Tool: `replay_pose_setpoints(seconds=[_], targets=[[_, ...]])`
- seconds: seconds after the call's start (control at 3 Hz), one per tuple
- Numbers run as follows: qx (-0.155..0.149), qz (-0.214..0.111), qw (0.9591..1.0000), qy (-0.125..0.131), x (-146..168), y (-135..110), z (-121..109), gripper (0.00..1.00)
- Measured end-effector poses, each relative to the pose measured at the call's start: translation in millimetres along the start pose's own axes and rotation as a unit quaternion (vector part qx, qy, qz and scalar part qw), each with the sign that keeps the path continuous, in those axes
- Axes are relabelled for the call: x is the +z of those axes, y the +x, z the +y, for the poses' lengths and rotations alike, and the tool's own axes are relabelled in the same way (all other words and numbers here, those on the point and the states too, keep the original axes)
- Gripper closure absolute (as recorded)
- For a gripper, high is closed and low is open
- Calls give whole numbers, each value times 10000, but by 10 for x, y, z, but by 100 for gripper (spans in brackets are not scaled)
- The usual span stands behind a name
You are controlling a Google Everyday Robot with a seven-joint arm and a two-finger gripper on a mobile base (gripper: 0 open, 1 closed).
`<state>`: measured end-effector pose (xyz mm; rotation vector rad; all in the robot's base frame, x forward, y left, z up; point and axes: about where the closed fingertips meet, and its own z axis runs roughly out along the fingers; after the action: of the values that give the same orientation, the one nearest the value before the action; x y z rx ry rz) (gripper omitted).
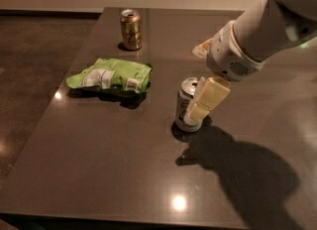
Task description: Move 7up can near green rice chip bag
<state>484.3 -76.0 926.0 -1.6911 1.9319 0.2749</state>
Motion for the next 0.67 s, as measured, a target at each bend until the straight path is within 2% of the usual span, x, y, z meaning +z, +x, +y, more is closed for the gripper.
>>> replay_pose_setpoints(seconds=[0.33, 0.67], targets=[[-30, -74, 10000, -47, 35, 2, 30, 15], [-52, -87, 9999, -83, 52, 11, 52, 38]])
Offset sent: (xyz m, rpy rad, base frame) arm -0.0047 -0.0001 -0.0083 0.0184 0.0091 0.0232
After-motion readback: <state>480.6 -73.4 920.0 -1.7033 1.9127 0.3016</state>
